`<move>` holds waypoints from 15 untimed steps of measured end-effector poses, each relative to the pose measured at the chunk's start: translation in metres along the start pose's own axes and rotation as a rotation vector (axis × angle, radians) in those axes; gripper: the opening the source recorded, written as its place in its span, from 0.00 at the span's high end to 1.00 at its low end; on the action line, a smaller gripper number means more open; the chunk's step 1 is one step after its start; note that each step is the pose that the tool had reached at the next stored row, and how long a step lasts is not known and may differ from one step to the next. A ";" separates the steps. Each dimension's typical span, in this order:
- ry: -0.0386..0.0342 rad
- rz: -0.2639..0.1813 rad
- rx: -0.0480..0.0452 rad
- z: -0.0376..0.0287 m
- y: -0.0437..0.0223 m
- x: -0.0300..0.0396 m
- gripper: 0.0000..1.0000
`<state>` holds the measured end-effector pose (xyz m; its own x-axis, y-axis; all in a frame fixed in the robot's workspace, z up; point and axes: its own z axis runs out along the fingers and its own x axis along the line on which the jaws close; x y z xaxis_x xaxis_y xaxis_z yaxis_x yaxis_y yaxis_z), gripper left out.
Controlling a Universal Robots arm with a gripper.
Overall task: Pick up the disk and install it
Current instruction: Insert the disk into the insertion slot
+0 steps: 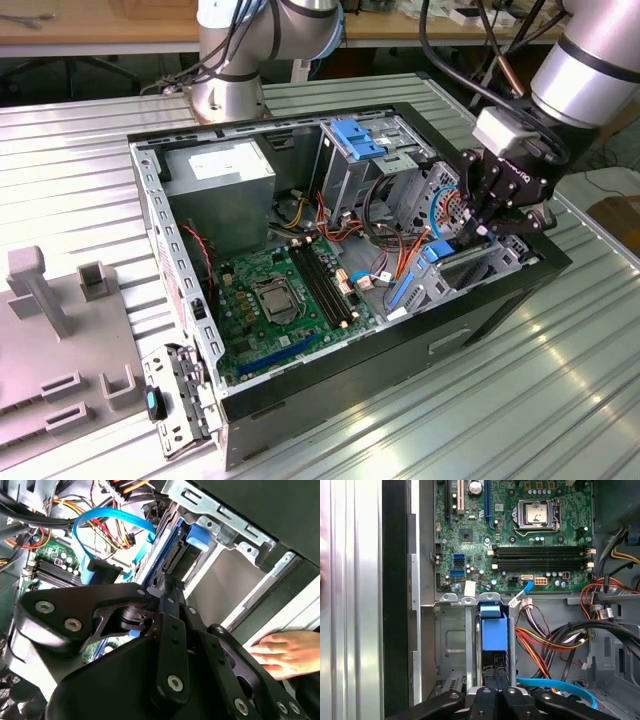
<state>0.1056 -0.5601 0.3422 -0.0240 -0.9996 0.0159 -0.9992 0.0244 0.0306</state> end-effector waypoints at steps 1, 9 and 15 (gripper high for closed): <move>0.0000 0.000 0.0040 0.0033 -0.0001 -0.0001 0.89; -0.0003 0.000 0.0049 -0.0025 0.0001 0.0000 0.89; 0.0000 0.000 0.0052 -0.0090 0.0003 0.0000 0.89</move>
<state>0.1056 -0.5600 0.3512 -0.0237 -0.9996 0.0159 -0.9994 0.0241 0.0254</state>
